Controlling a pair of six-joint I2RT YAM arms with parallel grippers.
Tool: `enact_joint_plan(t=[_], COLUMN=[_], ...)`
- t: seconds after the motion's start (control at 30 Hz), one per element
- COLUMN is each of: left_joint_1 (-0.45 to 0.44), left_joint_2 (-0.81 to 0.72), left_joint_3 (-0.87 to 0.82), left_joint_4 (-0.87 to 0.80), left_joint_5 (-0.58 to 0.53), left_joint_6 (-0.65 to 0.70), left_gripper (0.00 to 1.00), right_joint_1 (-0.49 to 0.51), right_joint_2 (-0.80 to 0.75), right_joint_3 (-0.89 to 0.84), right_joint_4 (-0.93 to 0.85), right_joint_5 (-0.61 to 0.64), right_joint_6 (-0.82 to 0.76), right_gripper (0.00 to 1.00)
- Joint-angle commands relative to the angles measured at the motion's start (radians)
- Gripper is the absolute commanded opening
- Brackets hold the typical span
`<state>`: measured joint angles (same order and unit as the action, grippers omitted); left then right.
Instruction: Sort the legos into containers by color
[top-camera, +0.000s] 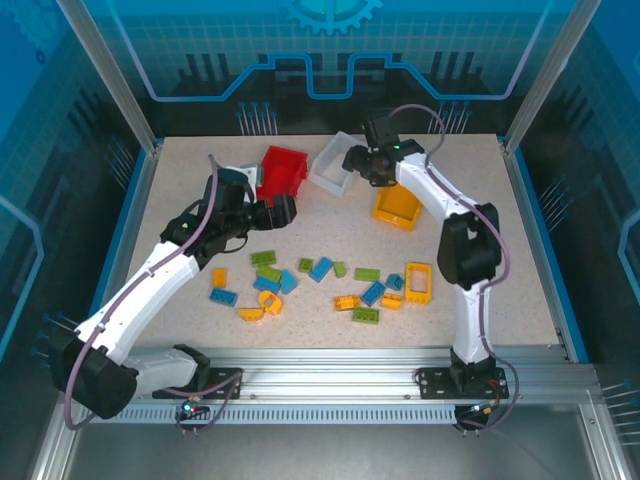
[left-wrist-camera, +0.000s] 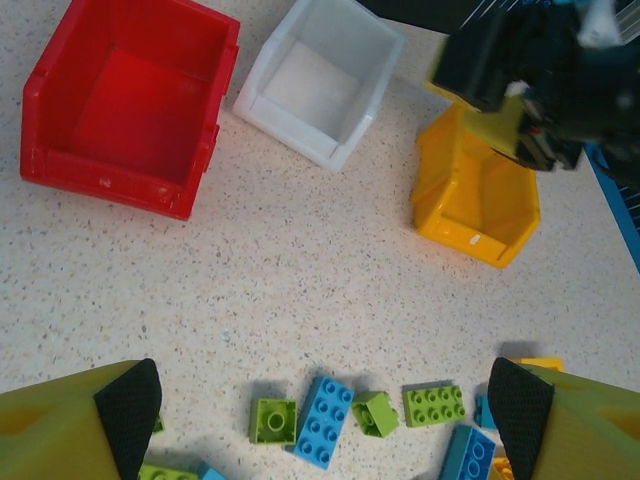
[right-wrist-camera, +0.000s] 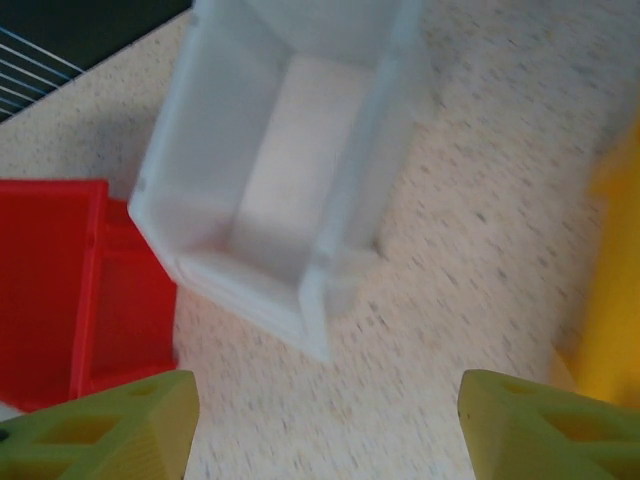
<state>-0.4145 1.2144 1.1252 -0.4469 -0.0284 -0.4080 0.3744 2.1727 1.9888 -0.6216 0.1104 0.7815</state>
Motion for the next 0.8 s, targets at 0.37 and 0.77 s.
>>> enact_joint_plan(t=[0.37,0.77], left_joint_1=[0.115,0.129], left_joint_2=[0.249,0.65], left_joint_3=[0.084,0.395], left_joint_4=[0.147,0.041], left_joint_5=[0.137,0.055], left_joint_6=[0.056,0.148], left_gripper=[0.77,0.73], right_joint_1=[-0.032,-0.007], right_joint_2=[0.431,0.382], right_joint_3=[0.545,0.532], right_joint_4=[-0.193,-0.31], right_joint_5=[-0.034,0.061], right_joint_6=[-0.01,-0.142], right_gripper=[0.56,0.14])
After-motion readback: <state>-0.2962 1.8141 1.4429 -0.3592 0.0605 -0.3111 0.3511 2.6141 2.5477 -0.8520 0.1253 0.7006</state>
